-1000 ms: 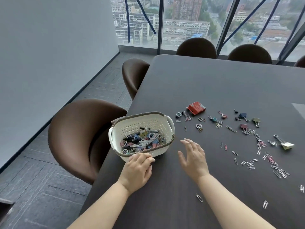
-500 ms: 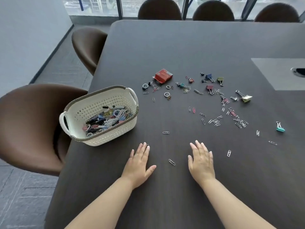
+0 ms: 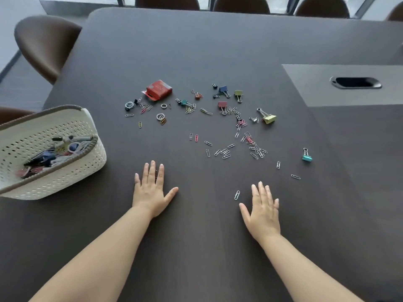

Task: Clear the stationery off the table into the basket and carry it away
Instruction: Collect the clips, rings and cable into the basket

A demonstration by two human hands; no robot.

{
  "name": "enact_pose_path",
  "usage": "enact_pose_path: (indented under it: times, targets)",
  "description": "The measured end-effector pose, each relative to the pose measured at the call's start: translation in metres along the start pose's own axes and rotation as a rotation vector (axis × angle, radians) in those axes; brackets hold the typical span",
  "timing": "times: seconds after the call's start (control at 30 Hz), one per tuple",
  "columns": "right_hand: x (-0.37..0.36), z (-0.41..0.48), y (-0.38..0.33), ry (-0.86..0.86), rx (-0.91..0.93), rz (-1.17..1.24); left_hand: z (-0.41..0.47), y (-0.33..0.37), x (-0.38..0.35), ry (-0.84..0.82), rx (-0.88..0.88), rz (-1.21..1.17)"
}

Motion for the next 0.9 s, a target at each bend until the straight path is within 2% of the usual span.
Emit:
enact_pose_path:
  times: [0.13,0.27,0.4,0.47,0.6,0.73,0.83,0.9]
  targets:
    - [0.003,0.015,0.017,-0.053,0.045,0.009,0.008,0.041,0.001,0.027,-0.021,-0.07]
    - [0.009,0.03,0.045,-0.029,0.061,0.037,0.011,0.105,-0.001,0.027,-0.094,-0.107]
    - [0.017,0.046,0.086,0.064,-0.08,0.032,0.016,0.162,-0.004,0.012,-0.184,-0.124]
    - [0.022,0.055,0.104,0.042,-0.202,0.012,0.021,0.182,-0.005,0.007,-0.218,-0.101]
    - [0.026,0.073,0.12,-0.011,-0.322,0.036,0.03,0.205,-0.004,-0.004,-0.288,-0.084]
    - [0.033,0.099,0.131,0.0,-0.374,0.082,0.032,0.211,-0.002,-0.065,-0.433,0.045]
    - [0.04,0.126,0.138,0.005,-0.33,0.066,0.039,0.214,0.0,-0.06,-0.453,0.1]
    - [0.042,0.14,0.133,-0.009,-0.251,0.042,0.05,0.216,0.003,-0.046,-0.403,0.095]
Point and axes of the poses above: each hand's wrist, its own z-axis towards the middle knuckle, its own x-axis out of the back of the hand, y = z × x, the point moved 1 cm from there along z, towards the middle knuckle, and after that the axes turned 2 degrees about -z, right-handed, at the moved point
